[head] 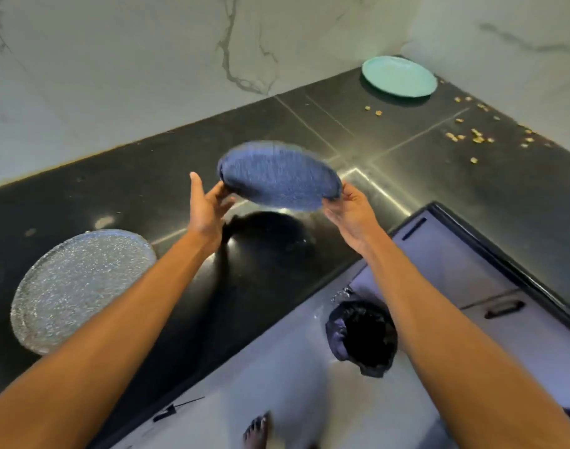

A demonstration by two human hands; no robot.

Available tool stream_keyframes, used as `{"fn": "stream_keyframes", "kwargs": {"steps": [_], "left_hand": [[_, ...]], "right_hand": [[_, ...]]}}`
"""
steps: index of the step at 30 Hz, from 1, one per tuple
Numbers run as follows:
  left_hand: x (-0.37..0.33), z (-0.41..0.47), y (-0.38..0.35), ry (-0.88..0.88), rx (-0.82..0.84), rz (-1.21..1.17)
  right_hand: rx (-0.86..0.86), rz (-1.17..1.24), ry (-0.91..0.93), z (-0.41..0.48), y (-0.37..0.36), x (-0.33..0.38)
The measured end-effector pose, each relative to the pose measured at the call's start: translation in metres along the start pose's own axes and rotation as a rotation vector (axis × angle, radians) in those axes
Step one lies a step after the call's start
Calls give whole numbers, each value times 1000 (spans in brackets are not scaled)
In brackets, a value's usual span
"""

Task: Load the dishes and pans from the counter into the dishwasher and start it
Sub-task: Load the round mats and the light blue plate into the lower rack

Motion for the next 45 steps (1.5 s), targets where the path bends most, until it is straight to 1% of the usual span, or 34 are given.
{"fn": "stream_keyframes", "kwargs": {"steps": [2,4,5,6,11,13,15,16,17,20,21,24,26,29,31,33,37,39,42,44,45], "left_hand": [[19,-17,-36,58,79,-95],[42,-44,-81,112,161,-135],[54,-57,-98,138,189,-140],[74,-75,-125,160,235,-112],[185,-155,-199,269,383,131],[227,-197,-227,304,469,222],[281,-244,-257,335,535,317],[316,-272,-272,352,542,362],[338,-287,-275,368,514,395],[422,-346,-299,404,528,503],[456,-374,-312,420,546,540],[517,-426,-323,449,542,592],[548,-462,-335,475,551,624],[589,-496,-351,505,585,688],[617,-506,-363,487,638,781],[635,-507,-369,453,673,895],[682,-491,-395,393,770,1128],[705,-474,-405,337,802,1236],[746,-445,-422,266,877,1375],[780,-422,-436,219,911,1453],[786,-417,-442,196,922,1487]], "right_hand": [[-78,22,21,-32,38,5],[-179,120,16,-72,87,9],[-202,154,6,-87,109,8],[-234,181,-3,-114,140,6],[-284,112,-104,-234,260,-34],[-289,129,-178,-285,304,-58],[-359,177,-224,-344,362,-85],[-414,239,-250,-380,397,-103],[-475,308,-273,-403,416,-120],[-672,467,-324,-479,481,-167],[-741,492,-333,-513,509,-182],[-861,550,-380,-570,548,-223],[-957,522,-424,-606,575,-241],[-1065,358,-477,-649,615,-261],[-1099,219,-481,-668,640,-279],[-1145,134,-518,-681,659,-300],[-1353,92,-504,-694,709,-331],[-1412,65,-462,-690,731,-346],[-1494,103,-422,-676,767,-378],[-1567,65,-427,-661,793,-401],[-1581,43,-413,-656,800,-405]]}}
Point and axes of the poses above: each hand's wrist, its own z-axis towards the middle knuckle, its own y-axis out of the back of the hand, x = y × z, the point moved 8 cm from there along z, towards the middle knuckle, and after that the axes turned 5 degrees about -x, right-handed, at the moved point
